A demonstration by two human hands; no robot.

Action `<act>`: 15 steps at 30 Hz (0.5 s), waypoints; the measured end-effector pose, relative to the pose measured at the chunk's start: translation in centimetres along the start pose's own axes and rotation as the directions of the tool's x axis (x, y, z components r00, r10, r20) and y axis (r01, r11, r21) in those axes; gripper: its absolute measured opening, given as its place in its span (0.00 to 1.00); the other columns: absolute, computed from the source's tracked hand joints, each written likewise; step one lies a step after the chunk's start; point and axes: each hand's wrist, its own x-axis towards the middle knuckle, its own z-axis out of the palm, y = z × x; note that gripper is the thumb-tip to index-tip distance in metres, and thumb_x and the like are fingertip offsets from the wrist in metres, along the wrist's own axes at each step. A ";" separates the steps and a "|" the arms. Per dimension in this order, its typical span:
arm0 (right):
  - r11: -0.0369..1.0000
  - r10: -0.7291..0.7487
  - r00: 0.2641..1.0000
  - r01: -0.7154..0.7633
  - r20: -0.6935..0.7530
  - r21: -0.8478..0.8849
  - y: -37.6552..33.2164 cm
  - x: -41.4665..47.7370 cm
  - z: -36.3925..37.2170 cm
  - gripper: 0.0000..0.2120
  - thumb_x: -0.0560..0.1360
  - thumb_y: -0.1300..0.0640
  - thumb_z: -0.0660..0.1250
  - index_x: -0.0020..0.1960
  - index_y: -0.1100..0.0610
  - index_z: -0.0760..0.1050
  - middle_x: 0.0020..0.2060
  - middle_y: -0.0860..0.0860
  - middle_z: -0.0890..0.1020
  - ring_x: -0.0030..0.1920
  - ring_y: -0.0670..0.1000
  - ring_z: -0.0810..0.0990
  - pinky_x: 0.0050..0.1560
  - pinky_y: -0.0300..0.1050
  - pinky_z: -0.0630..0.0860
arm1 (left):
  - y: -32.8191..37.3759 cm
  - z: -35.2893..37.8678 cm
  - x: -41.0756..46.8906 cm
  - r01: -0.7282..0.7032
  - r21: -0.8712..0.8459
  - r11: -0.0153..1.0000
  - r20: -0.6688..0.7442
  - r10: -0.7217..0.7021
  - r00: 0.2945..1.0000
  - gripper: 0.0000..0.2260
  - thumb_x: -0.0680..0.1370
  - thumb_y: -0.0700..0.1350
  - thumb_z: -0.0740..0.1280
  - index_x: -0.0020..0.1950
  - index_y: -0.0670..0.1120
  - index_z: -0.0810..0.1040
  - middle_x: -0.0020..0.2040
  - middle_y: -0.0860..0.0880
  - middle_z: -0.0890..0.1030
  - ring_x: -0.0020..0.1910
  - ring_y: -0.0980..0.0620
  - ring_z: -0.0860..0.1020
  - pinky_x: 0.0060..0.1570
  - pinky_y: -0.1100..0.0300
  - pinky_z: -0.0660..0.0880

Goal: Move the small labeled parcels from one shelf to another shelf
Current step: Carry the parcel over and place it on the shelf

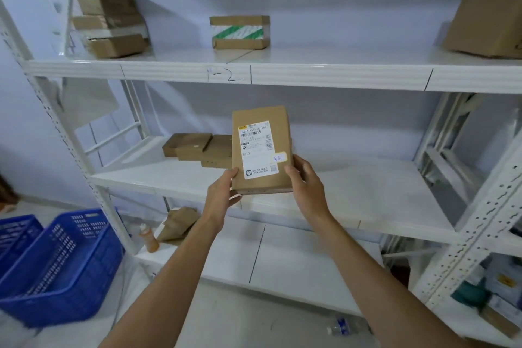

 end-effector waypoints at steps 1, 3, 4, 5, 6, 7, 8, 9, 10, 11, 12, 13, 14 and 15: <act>1.000 -0.007 1.000 0.007 -0.008 -0.003 -0.6 -0.8 1.3 0.18 0.80 0.44 0.65 0.70 0.44 0.76 0.58 0.39 0.82 0.58 0.38 0.79 0.60 0.43 0.75 | 0.7 -1.6 -0.3 -0.018 0.002 1.000 0.004 0.018 1.000 0.11 0.82 0.54 0.64 0.53 0.50 0.82 0.52 0.47 0.86 0.53 0.47 0.83 0.60 0.52 0.79; 1.000 -0.018 0.999 0.018 -0.027 -0.006 -1.8 -2.3 3.9 0.18 0.80 0.44 0.66 0.68 0.45 0.76 0.57 0.39 0.83 0.57 0.40 0.80 0.62 0.46 0.77 | 2.0 -4.5 -0.8 -0.053 0.014 0.999 0.008 0.053 0.999 0.11 0.81 0.53 0.64 0.52 0.50 0.83 0.51 0.48 0.87 0.52 0.47 0.83 0.60 0.51 0.78; 1.000 -0.026 0.999 0.025 -0.038 -0.010 -2.3 -3.0 5.1 0.17 0.80 0.44 0.66 0.67 0.45 0.76 0.56 0.38 0.82 0.57 0.41 0.80 0.61 0.47 0.77 | 2.5 -5.8 -1.0 -0.064 0.015 0.998 0.017 0.064 0.998 0.10 0.81 0.53 0.65 0.51 0.50 0.83 0.50 0.48 0.86 0.51 0.48 0.82 0.61 0.50 0.78; 0.999 -0.041 0.998 0.040 -0.050 -0.020 -2.7 -3.7 6.2 0.14 0.81 0.44 0.66 0.65 0.44 0.75 0.55 0.38 0.82 0.56 0.42 0.80 0.61 0.46 0.76 | 3.0 -6.9 -1.3 -0.072 0.021 0.997 0.027 0.071 0.997 0.10 0.81 0.53 0.65 0.50 0.50 0.83 0.48 0.49 0.86 0.51 0.48 0.82 0.62 0.48 0.78; 0.997 -0.063 0.996 0.060 -0.065 -0.037 -3.2 -4.4 7.4 0.12 0.81 0.43 0.65 0.64 0.42 0.74 0.54 0.38 0.82 0.55 0.43 0.80 0.60 0.46 0.76 | 3.5 -8.0 -1.6 -0.078 0.028 0.997 0.033 0.077 0.996 0.10 0.81 0.53 0.65 0.50 0.50 0.83 0.48 0.50 0.86 0.51 0.47 0.82 0.63 0.47 0.78; 0.995 -0.092 0.992 0.088 -0.082 -0.056 -3.8 -5.0 8.5 0.11 0.81 0.43 0.65 0.63 0.42 0.73 0.54 0.38 0.82 0.55 0.43 0.80 0.59 0.46 0.77 | 4.0 -9.0 -1.7 -0.084 0.031 0.996 0.035 0.082 0.996 0.10 0.81 0.53 0.66 0.49 0.51 0.83 0.48 0.50 0.87 0.52 0.47 0.82 0.64 0.46 0.78; 0.990 -0.128 0.987 0.121 -0.100 -0.067 -4.4 -5.4 9.5 0.12 0.81 0.43 0.65 0.63 0.42 0.73 0.55 0.39 0.82 0.55 0.42 0.81 0.58 0.44 0.77 | 4.5 -9.9 -1.8 -0.092 0.033 0.995 0.035 0.090 0.995 0.10 0.81 0.54 0.66 0.49 0.51 0.84 0.48 0.50 0.87 0.53 0.46 0.82 0.65 0.45 0.78; 0.986 -0.160 0.981 0.152 -0.112 -0.073 -5.0 -5.7 10.4 0.14 0.81 0.43 0.65 0.65 0.43 0.74 0.57 0.39 0.82 0.55 0.42 0.81 0.56 0.40 0.77 | 5.0 -10.7 -1.8 -0.104 0.031 0.994 0.034 0.103 0.994 0.10 0.81 0.54 0.66 0.49 0.51 0.84 0.48 0.50 0.87 0.53 0.46 0.83 0.65 0.44 0.78; 0.980 -0.191 0.975 0.183 -0.116 -0.079 -5.5 -5.8 11.3 0.16 0.80 0.42 0.64 0.67 0.44 0.74 0.59 0.39 0.83 0.56 0.41 0.81 0.53 0.35 0.76 | 5.5 -11.4 -1.9 -0.119 0.028 0.992 0.029 0.118 0.993 0.10 0.81 0.53 0.66 0.49 0.51 0.84 0.49 0.50 0.87 0.53 0.47 0.83 0.64 0.44 0.78; 0.973 -0.222 0.968 0.213 -0.114 -0.086 -6.1 -5.9 12.0 0.18 0.80 0.42 0.64 0.68 0.45 0.73 0.60 0.40 0.82 0.56 0.40 0.82 0.50 0.30 0.75 | 6.1 -12.0 -1.8 -0.141 0.020 0.990 0.019 0.140 0.990 0.10 0.82 0.53 0.65 0.50 0.51 0.84 0.49 0.50 0.87 0.53 0.47 0.83 0.64 0.44 0.78; 0.965 -0.254 0.961 0.244 -0.113 -0.096 -6.7 -5.8 12.6 0.20 0.80 0.41 0.64 0.70 0.45 0.72 0.61 0.41 0.82 0.57 0.41 0.82 0.49 0.28 0.75 | 6.5 -12.6 -1.7 -0.168 0.004 0.986 0.004 0.168 0.986 0.10 0.82 0.53 0.65 0.51 0.51 0.85 0.49 0.50 0.87 0.53 0.48 0.84 0.64 0.45 0.79; 0.956 -0.285 0.952 0.274 -0.114 -0.106 -7.2 -5.6 13.1 0.22 0.79 0.40 0.64 0.70 0.45 0.72 0.62 0.42 0.82 0.58 0.42 0.81 0.50 0.30 0.76 | 6.9 -13.0 -1.5 -0.200 -0.014 0.980 -0.007 0.200 0.980 0.10 0.82 0.52 0.65 0.52 0.52 0.85 0.49 0.50 0.88 0.54 0.48 0.84 0.63 0.44 0.79; 0.946 -0.315 0.941 0.303 -0.119 -0.111 -7.7 -5.4 13.5 0.23 0.79 0.38 0.63 0.71 0.45 0.71 0.62 0.42 0.81 0.58 0.43 0.81 0.52 0.34 0.78 | 7.4 -13.4 -1.2 -0.232 -0.030 0.972 -0.008 0.232 0.973 0.10 0.82 0.52 0.64 0.53 0.52 0.85 0.51 0.49 0.88 0.56 0.47 0.84 0.61 0.45 0.80; 0.940 -0.336 0.933 0.323 -0.129 -0.111 -8.4 -5.2 13.8 0.25 0.78 0.38 0.63 0.72 0.46 0.71 0.62 0.42 0.81 0.59 0.43 0.81 0.53 0.37 0.78 | 7.9 -13.7 -0.9 -0.258 -0.041 0.965 -0.003 0.258 0.966 0.11 0.82 0.52 0.64 0.55 0.52 0.85 0.54 0.48 0.88 0.58 0.45 0.84 0.59 0.45 0.81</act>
